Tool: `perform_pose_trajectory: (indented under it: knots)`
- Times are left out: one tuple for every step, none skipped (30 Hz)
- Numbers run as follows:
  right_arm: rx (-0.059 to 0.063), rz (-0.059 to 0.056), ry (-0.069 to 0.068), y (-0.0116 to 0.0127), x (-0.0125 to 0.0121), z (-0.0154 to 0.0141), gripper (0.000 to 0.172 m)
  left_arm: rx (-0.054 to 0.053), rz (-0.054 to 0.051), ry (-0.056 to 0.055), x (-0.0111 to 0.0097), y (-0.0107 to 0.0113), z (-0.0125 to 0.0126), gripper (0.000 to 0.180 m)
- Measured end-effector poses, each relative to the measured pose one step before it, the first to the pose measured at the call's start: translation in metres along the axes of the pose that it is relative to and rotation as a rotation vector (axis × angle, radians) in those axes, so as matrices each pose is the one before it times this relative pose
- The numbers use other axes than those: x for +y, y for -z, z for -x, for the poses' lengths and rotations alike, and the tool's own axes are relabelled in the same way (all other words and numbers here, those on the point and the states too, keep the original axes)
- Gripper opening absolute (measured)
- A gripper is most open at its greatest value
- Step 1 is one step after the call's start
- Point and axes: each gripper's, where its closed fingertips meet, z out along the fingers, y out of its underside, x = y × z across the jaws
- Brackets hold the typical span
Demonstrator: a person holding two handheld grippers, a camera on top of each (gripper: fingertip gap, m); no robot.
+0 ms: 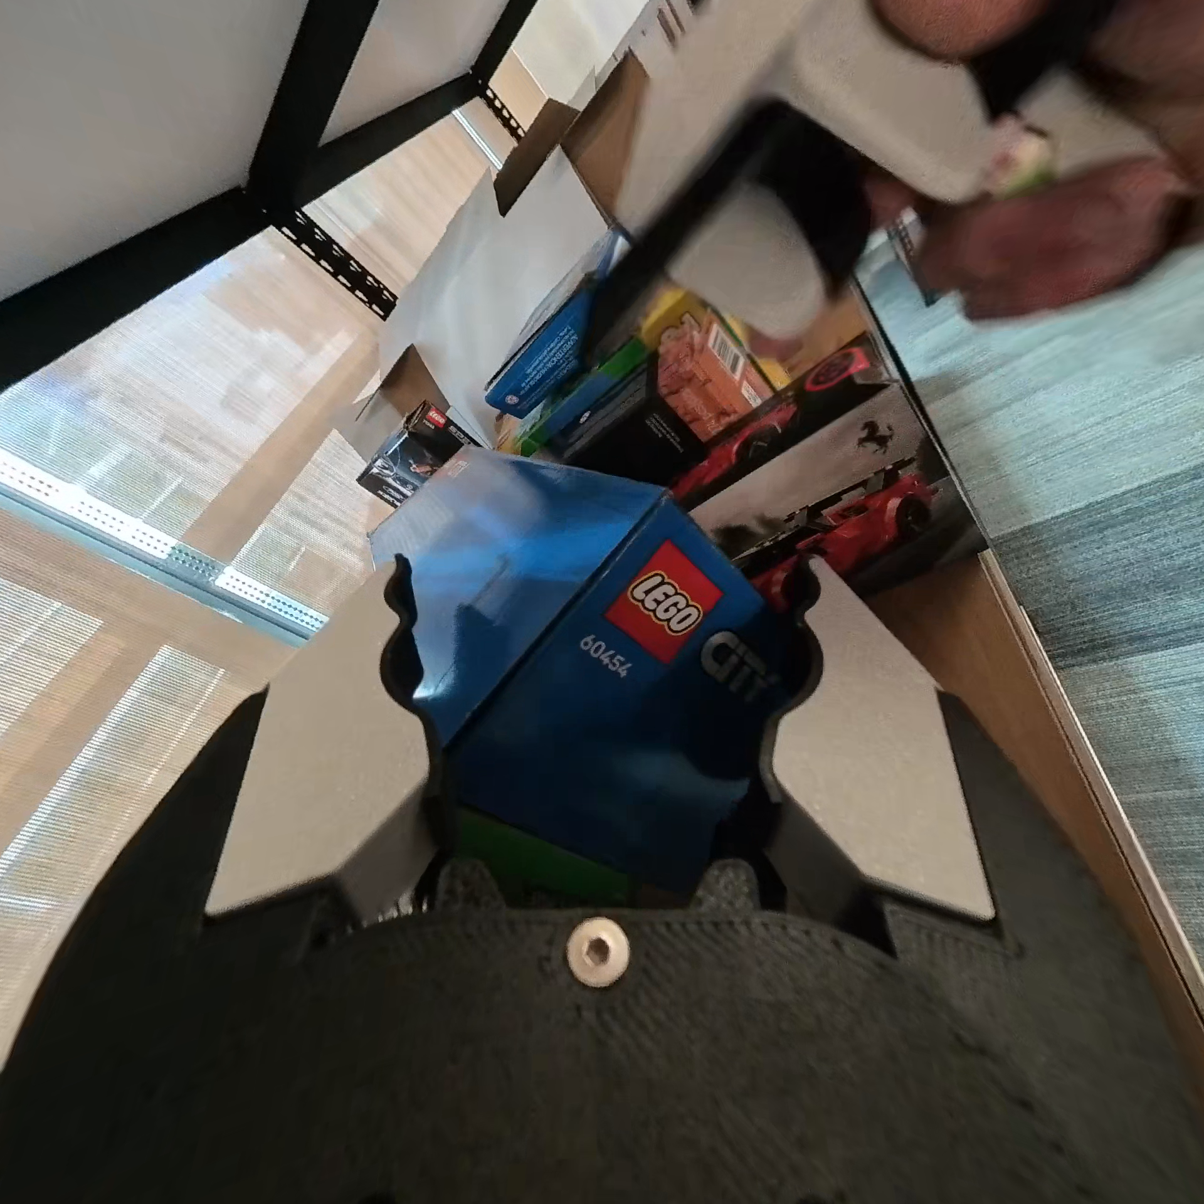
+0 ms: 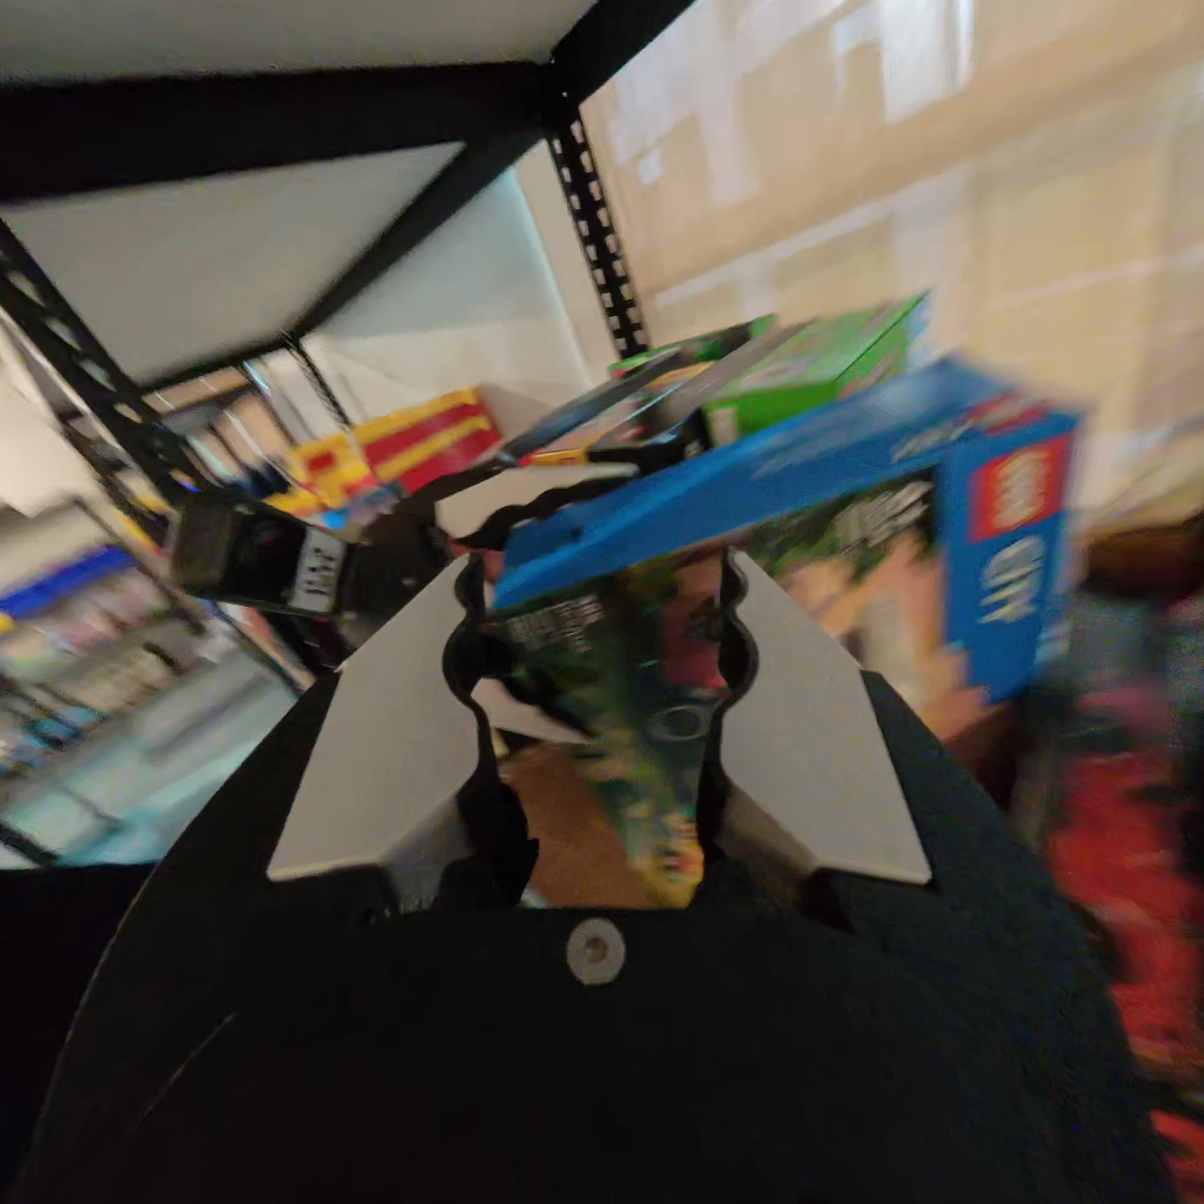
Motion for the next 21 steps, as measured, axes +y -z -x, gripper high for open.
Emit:
perform_pose_trajectory:
  knots:
    - [0.0352, 0.0293, 0.0979, 0.00430, -0.01430, -0.01321, 0.076, -0.0044, 0.0122, 0.0199, 0.00229, 0.00034, 0.00140, 0.113]
    - [0.0441, 0.0443, 0.0644, 0.00091, -0.01084, -0.01761, 0.081, -0.0033, 0.0091, 0.0188, 0.00156, 0.00063, 0.00051, 0.113]
    - [0.0115, 0.0654, 0.0749, -0.00351, -0.00589, -0.01295, 0.079, -0.0092, -0.0016, 0.0067, 0.00017, 0.00056, -0.00029, 0.113]
    - [0.0032, 0.0738, 0.0755, -0.00730, -0.00212, -0.01104, 0.078, -0.0131, -0.0023, 0.0007, 0.00006, -0.00017, -0.00023, 0.115]
    - [0.0389, 0.0631, 0.0465, -0.00949, -0.00133, -0.01657, 0.080, -0.0108, 0.0083, -0.0034, 0.00114, -0.00020, -0.00007, 0.115]
    - [0.0153, 0.0489, 0.0303, -0.01201, -0.00211, -0.01227, 0.079, -0.0069, 0.0079, 0.0044, 0.00040, 0.00007, 0.00043, 0.115]
    - [-0.0157, 0.0367, 0.0094, -0.01310, -0.00232, -0.00775, 0.075, -0.0026, 0.0045, 0.0082, -0.00029, -0.00043, 0.00029, 0.114]
    - [-0.0143, 0.0224, -0.0033, -0.01314, -0.00262, -0.00811, 0.072, -0.0016, 0.0062, 0.0029, -0.00050, -0.00067, -0.00005, 0.114]
    - [-0.0005, 0.0477, 0.0017, -0.01399, 0.00329, -0.00991, 0.070, -0.0028, 0.0114, 0.0049, -0.00016, -0.00056, 0.00005, 0.114]
    - [-0.0247, 0.0907, 0.0040, -0.01509, 0.01181, -0.00495, 0.065, -0.0028, 0.0072, 0.0016, -0.00041, -0.00039, -0.00036, 0.114]
    - [-0.0417, 0.0726, -0.0319, -0.01299, 0.01016, -0.00145, 0.064, -0.0140, 0.0122, 0.0035, 0.00063, 0.00005, 0.00130, 0.114]
    - [-0.0537, -0.0107, -0.0789, -0.00463, -0.00260, 0.00126, 0.057, -0.0281, 0.0132, 0.0019, 0.00016, 0.00125, 0.00300, 0.113]
    - [0.0073, 0.0112, 0.0015, -0.00076, -0.00005, -0.00230, 0.052, -0.0168, -0.0119, -0.0121, -0.00457, 0.00279, 0.00024, 0.110]
    - [0.0212, 0.0148, 0.0137, 0.00065, 0.00078, -0.00116, 0.050, -0.0143, -0.0094, -0.0141, -0.00656, 0.00283, -0.00012, 0.107]
    - [0.0082, 0.0114, -0.0156, 0.00003, 0.00060, 0.00007, 0.050, -0.0154, 0.0099, -0.0100, -0.00565, 0.00134, 0.00149, 0.104]
    - [0.0003, 0.0036, -0.0147, -0.00003, 0.00005, -0.00013, 0.051, 0.0103, 0.0201, -0.0083, -0.00448, -0.00093, -0.00099, 0.104]
    - [-0.0017, 0.0020, -0.0060, -0.00014, 0.00003, 0.00022, 0.050, 0.0164, 0.0449, 0.0058, -0.00002, -0.00372, -0.00047, 0.104]
    - [0.0055, 0.0040, -0.0046, 0.00015, 0.00051, -0.00011, 0.051, 0.0099, 0.0710, 0.0127, 0.00587, -0.00588, 0.00152, 0.105]
    - [0.0130, 0.0124, -0.0145, 0.00108, 0.00133, -0.00113, 0.050, 0.0248, 0.0626, 0.0031, 0.00779, -0.00624, -0.00163, 0.104]
    - [0.0136, 0.0095, -0.0055, 0.00140, 0.00099, -0.00058, 0.050, 0.0197, 0.0312, 0.0098, 0.00359, -0.00265, -0.00105, 0.108]
    - [0.0078, -0.0002, -0.0106, 0.00081, 0.00069, 0.00043, 0.050, 0.0094, 0.0025, 0.0122, 0.00004, 0.00112, 0.00013, 0.105]
